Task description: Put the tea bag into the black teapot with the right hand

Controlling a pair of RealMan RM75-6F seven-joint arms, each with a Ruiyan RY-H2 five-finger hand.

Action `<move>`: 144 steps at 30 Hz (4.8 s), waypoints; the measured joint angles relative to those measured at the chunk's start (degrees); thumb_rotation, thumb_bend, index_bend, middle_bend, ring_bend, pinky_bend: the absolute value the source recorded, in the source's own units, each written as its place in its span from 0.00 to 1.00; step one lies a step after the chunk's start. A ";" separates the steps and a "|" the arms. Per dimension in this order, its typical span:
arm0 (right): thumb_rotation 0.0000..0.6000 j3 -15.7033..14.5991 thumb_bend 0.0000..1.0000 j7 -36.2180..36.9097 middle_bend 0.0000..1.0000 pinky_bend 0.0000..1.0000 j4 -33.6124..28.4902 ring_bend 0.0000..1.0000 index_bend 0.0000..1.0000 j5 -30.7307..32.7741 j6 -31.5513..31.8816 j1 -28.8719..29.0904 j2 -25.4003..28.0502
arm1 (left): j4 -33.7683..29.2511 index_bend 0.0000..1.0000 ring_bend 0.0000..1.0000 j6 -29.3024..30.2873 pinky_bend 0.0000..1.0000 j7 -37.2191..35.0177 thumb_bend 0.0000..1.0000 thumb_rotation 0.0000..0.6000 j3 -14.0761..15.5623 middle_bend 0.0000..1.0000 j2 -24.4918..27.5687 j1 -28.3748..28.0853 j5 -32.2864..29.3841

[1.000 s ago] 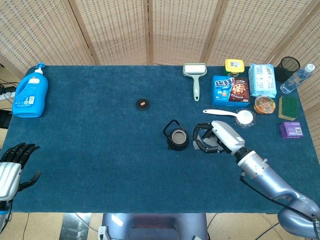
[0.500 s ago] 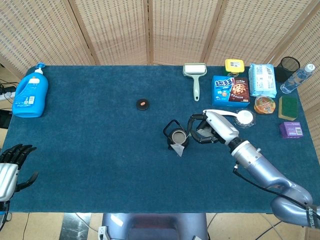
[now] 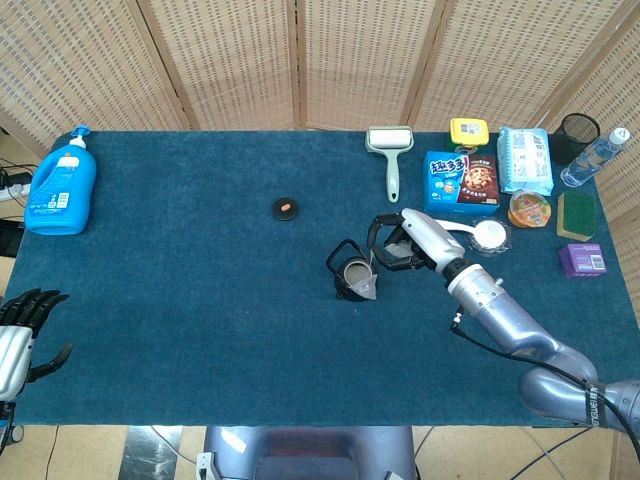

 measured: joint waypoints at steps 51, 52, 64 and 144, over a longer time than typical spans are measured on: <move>1.00 0.31 0.55 -4.81 1.00 1.00 5.24 1.00 0.56 7.12 -5.59 3.30 -4.07 | 3.60 0.19 0.12 -1.73 0.15 -2.63 0.32 1.00 -0.14 0.18 -1.18 -0.31 -1.21; 1.00 0.21 0.55 -4.83 1.00 1.00 5.19 1.00 0.56 7.07 -5.61 3.19 -4.08 | 3.61 0.19 0.12 -1.73 0.15 -2.66 0.32 1.00 -0.14 0.18 -1.17 -0.32 -1.19; 1.00 -2.97 0.55 -5.07 1.00 1.00 3.78 1.00 0.56 3.69 -5.20 -0.69 -3.29 | 2.52 0.19 0.12 -0.34 0.15 -1.84 0.32 1.00 -0.98 0.18 -0.36 -0.57 -0.56; 1.00 -18.29 0.82 -14.24 1.00 1.00 12.98 1.00 0.02 6.47 -25.63 17.99 -6.99 | -1.98 0.19 0.11 0.02 0.15 2.06 0.32 1.00 -2.60 0.18 2.95 -0.75 -2.98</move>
